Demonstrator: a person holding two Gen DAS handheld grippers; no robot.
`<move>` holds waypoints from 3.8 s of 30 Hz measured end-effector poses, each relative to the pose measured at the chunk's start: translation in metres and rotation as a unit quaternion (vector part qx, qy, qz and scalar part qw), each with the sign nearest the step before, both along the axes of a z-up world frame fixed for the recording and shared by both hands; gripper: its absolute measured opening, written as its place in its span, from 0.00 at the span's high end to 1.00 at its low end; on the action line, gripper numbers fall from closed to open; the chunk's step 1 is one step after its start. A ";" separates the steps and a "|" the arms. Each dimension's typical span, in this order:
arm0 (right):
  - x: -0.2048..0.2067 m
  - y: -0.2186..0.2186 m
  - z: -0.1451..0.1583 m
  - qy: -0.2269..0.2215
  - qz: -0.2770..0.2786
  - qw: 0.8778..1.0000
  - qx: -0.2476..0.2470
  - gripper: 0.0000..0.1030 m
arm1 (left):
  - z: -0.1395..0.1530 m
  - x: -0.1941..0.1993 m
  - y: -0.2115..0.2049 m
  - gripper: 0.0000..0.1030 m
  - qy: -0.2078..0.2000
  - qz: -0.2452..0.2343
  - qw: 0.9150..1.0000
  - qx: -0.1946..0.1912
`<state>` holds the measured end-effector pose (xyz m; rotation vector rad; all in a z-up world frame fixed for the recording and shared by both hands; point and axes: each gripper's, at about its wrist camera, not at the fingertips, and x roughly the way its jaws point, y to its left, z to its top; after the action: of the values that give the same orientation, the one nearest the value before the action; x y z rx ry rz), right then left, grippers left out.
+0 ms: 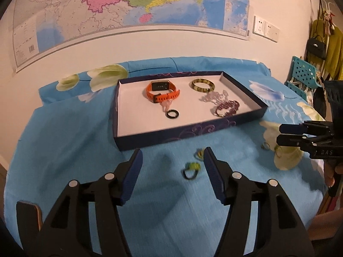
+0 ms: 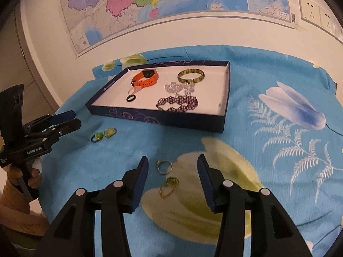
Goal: Organize jewelry
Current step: 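Withdraw both tools from the box toward the remaining loose jewelry, then grasp the green-bead hair tie with the left tool while the right tool grasps the gold chain, then carry the hair tie and gold chain over the navy box with both tools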
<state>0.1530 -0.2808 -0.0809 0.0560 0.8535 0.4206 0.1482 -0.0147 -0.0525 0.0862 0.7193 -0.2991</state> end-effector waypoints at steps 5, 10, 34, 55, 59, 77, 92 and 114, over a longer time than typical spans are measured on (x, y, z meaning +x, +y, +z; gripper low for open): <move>-0.008 0.001 -0.004 0.003 -0.002 1.000 -0.003 0.56 | -0.005 -0.006 -0.002 0.43 0.007 -0.005 1.000 -0.002; -0.013 0.002 -0.006 0.005 -0.002 1.000 -0.005 0.56 | -0.011 -0.007 -0.007 0.43 0.017 -0.009 1.000 -0.006; -0.021 0.017 -0.015 0.012 0.005 1.000 -0.024 0.56 | -0.031 0.018 -0.027 0.54 0.081 -0.031 0.996 0.003; -0.018 0.017 -0.018 0.007 -0.003 1.000 -0.030 0.57 | -0.034 0.015 -0.037 0.82 0.087 -0.028 0.995 0.025; -0.018 0.016 -0.019 0.004 -0.009 0.999 -0.033 0.62 | -0.035 0.012 -0.036 0.82 0.089 -0.027 0.995 0.019; -0.016 0.014 -0.017 -0.002 -0.015 0.999 -0.035 0.96 | -0.035 0.006 -0.034 0.82 0.091 -0.024 0.996 -0.005; -0.017 0.017 -0.006 -0.014 -0.003 1.000 -0.014 0.96 | -0.028 -0.001 -0.033 0.83 0.086 -0.022 0.996 -0.018; -0.011 0.021 0.014 -0.039 0.009 0.999 0.018 0.96 | -0.009 -0.003 -0.022 0.83 0.063 -0.020 0.997 -0.051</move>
<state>0.1418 -0.2597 -0.0665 0.0646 0.7703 0.4516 0.1448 -0.0365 -0.0613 -0.0160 0.8264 -0.3816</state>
